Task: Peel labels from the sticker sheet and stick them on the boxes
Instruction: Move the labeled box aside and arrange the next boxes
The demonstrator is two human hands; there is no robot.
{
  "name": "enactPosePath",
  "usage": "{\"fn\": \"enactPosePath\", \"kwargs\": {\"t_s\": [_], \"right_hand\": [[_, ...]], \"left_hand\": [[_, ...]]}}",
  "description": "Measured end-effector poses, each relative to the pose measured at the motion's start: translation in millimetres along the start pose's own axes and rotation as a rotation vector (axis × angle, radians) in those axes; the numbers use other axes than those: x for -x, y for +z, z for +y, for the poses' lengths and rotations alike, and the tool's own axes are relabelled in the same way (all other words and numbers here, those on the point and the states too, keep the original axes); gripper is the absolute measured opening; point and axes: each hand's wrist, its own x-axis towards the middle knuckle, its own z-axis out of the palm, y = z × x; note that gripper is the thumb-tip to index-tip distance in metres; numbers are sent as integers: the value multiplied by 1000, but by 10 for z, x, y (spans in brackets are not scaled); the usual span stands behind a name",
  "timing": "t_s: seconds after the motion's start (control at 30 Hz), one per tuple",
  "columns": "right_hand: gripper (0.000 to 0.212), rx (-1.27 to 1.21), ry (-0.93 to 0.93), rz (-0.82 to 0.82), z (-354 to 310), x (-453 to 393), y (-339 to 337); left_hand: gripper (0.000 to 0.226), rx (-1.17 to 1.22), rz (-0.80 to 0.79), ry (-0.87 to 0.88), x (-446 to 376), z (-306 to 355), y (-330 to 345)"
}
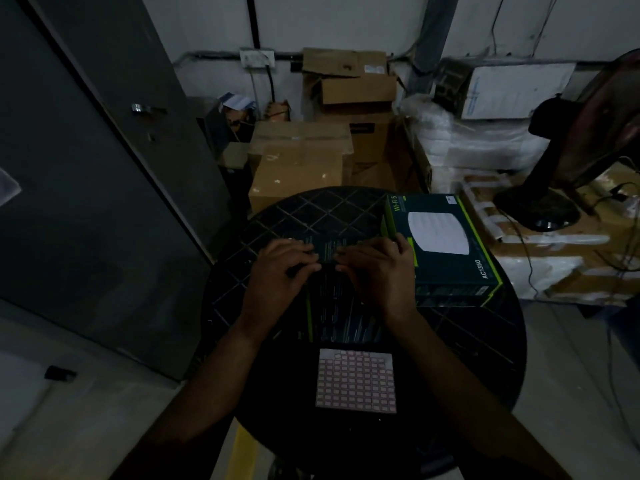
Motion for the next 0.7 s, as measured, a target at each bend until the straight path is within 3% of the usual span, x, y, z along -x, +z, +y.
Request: {"fn": "enactPosePath", "kwargs": {"t_s": [0.13, 0.27, 0.4, 0.57, 0.7], "right_hand": [[33, -18, 71, -102, 186, 122, -206], [23, -237, 230, -77, 307, 135, -255], [25, -325, 208, -110, 478, 120, -308], [20, -292, 289, 30, 541, 200, -360], [18, -471, 408, 94, 541, 196, -411]], "left_hand": [[16, 41, -19, 32, 2, -52, -57], [14, 234, 5, -83, 34, -136, -102], [12, 313, 0, -115, 3, -200, -134], [16, 153, -28, 29, -15, -248, -155], [32, 25, -61, 76, 33, -164, -129]]}}
